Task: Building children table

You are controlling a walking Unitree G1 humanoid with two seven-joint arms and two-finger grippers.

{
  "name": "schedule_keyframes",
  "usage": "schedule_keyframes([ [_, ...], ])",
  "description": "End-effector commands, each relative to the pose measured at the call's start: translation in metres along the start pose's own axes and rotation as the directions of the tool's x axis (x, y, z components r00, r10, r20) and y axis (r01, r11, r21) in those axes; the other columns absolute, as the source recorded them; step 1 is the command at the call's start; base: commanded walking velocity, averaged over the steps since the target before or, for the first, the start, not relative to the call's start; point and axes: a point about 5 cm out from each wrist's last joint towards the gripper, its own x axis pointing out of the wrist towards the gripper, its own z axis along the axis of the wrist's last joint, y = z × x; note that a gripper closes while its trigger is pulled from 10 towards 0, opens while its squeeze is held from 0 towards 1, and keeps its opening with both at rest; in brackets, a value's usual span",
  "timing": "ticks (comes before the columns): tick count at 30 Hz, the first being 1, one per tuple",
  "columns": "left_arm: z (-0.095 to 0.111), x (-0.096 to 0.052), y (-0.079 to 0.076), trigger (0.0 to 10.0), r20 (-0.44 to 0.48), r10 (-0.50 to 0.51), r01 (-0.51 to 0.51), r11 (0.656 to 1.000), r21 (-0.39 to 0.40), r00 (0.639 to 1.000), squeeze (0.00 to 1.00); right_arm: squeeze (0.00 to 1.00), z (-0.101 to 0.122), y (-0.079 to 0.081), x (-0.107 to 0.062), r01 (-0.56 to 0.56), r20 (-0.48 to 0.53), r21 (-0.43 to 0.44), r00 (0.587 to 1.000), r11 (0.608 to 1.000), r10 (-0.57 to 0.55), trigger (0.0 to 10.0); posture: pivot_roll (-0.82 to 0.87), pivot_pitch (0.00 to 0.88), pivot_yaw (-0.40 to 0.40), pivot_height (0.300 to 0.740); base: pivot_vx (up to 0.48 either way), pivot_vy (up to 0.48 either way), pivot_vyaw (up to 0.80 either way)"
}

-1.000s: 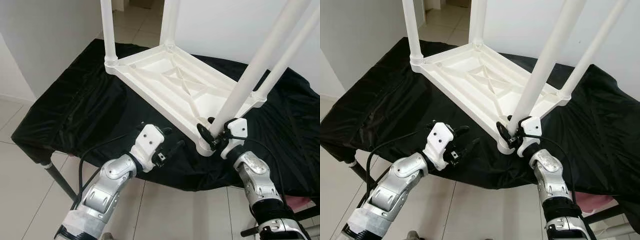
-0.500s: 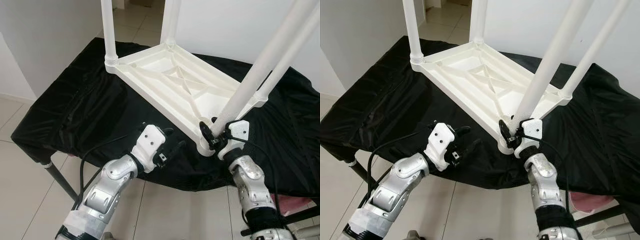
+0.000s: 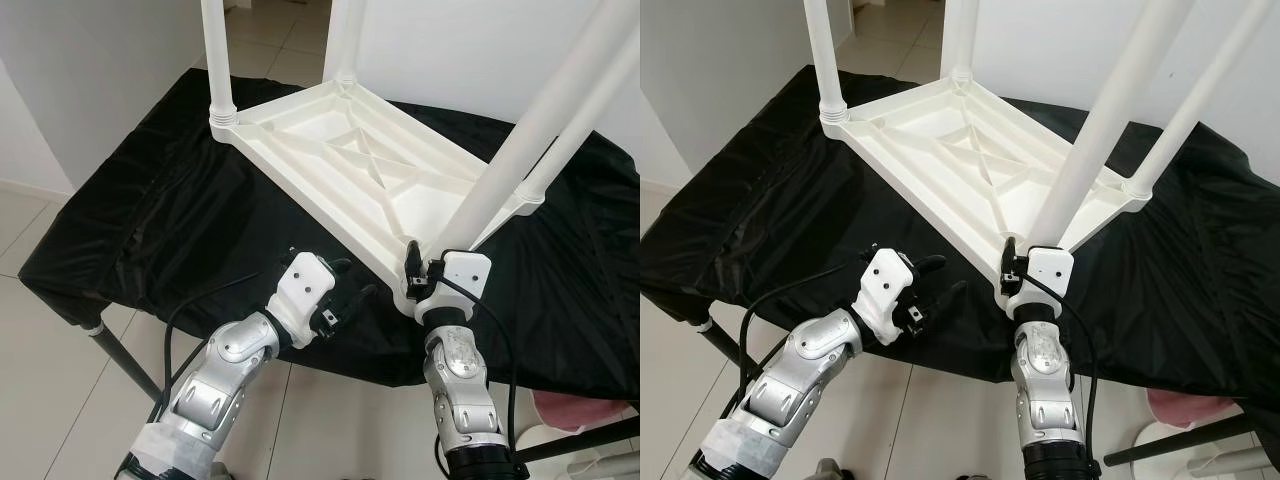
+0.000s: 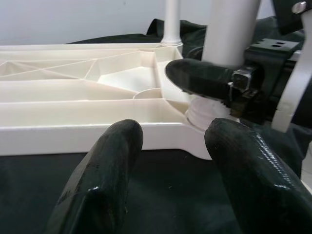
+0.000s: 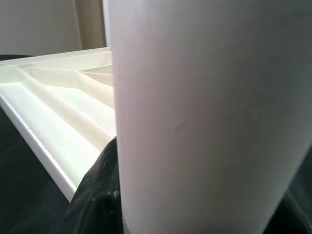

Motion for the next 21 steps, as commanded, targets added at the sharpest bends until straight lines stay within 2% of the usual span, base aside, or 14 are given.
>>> schedule_keyframes([
  [1,-0.002,0.0,-0.007,10.0,-0.005,-0.044,0.044,0.999,-0.019,0.999,0.0,0.0,-0.004,-0.008,-0.003,0.054,-0.027,0.01,0.998,0.998,-0.054,10.0,0.01,0.118,-0.065,0.74,0.0,0.0,0.0],
  [5,-0.003,0.001,-0.008,10.0,-0.005,-0.05,0.05,0.999,-0.017,0.999,0.0,0.0,-0.001,-0.007,-0.003,0.038,-0.019,0.004,0.999,0.999,-0.038,10.0,0.01,0.112,-0.069,0.74,0.0,0.0,0.0],
  [8,-0.002,0.001,-0.005,10.0,-0.005,-0.037,0.037,0.999,-0.008,0.999,0.0,0.0,0.003,0.003,-0.005,-0.014,-0.004,0.032,1.0,0.999,0.014,10.0,0.02,0.104,-0.073,0.74,0.0,0.0,0.0],
  [11,-0.004,0.0,-0.005,10.0,-0.009,-0.035,0.035,0.999,-0.01,0.999,0.0,0.0,0.003,0.007,-0.006,-0.043,0.0,0.024,0.999,0.999,0.043,10.0,0.02,0.1,-0.072,0.74,0.0,0.0,0.0],
  [14,-0.004,-0.001,-0.007,10.0,-0.012,-0.038,0.038,0.999,-0.012,0.999,0.0,0.0,0.002,0.007,-0.007,-0.046,-0.004,0.022,0.999,0.999,0.046,10.0,0.02,0.098,-0.074,0.74,0.0,0.0,0.0],
  [15,-0.005,-0.001,-0.008,10.0,-0.014,-0.041,0.041,0.999,-0.013,0.999,0.0,0.27,0.001,0.006,-0.008,-0.048,-0.009,0.018,0.999,0.999,0.048,10.0,0.03,0.098,-0.074,0.74,0.0,0.0,0.0],
  [16,-0.005,-0.002,-0.008,10.0,-0.015,-0.042,0.042,0.999,-0.014,0.999,0.0,0.81,0.0,0.004,-0.009,-0.048,-0.013,0.014,0.999,0.999,0.048,10.0,0.03,0.096,-0.077,0.74,0.0,0.0,0.0],
  [17,-0.005,-0.002,-0.008,10.0,-0.015,-0.042,0.042,0.999,-0.014,0.999,0.0,0.81,0.0,0.004,-0.009,-0.048,-0.013,0.014,0.999,0.999,0.048,10.0,0.03,0.096,-0.077,0.74,0.0,0.0,0.0],
  [18,-0.005,-0.002,-0.008,10.0,-0.016,-0.041,0.041,0.999,-0.01,0.999,0.0,1.0,0.0,0.001,-0.009,-0.057,-0.01,0.02,0.998,0.998,0.057,10.0,0.04,0.087,-0.084,0.74,0.0,0.0,0.0],
  [21,-0.005,-0.002,-0.007,10.0,-0.016,-0.038,0.038,0.999,-0.007,0.999,0.0,1.0,0.0,-0.003,-0.01,-0.074,-0.007,0.017,0.997,0.997,0.074,10.0,0.04,0.083,-0.085,0.74,0.0,0.0,0.0],
])
